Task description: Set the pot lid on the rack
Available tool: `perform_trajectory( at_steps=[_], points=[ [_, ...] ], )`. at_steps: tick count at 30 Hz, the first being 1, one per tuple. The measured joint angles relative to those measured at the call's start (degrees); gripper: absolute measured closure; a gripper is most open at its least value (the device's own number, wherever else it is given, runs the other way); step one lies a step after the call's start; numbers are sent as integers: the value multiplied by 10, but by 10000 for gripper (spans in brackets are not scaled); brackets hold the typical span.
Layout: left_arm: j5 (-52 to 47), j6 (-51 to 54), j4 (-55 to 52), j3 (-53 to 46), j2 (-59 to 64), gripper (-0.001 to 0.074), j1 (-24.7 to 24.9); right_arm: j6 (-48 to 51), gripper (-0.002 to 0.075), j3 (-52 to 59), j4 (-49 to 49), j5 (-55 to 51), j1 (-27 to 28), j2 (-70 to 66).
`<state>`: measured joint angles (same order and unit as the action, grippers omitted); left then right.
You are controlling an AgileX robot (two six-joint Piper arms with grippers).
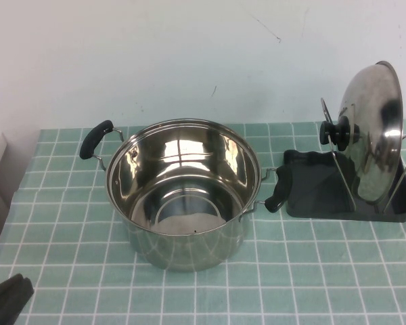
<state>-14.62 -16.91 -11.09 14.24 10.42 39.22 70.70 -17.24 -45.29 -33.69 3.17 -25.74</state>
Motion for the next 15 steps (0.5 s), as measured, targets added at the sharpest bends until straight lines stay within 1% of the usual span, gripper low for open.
perform_trajectory(
  at_steps=[7,15],
  points=[
    [5,1,-1,-1,-5,737,0,1,724,36,-9,0,0,3],
    [5,1,-2,-3,-5,737,0,1,724,39,-13,-38,0,3]
  ],
)
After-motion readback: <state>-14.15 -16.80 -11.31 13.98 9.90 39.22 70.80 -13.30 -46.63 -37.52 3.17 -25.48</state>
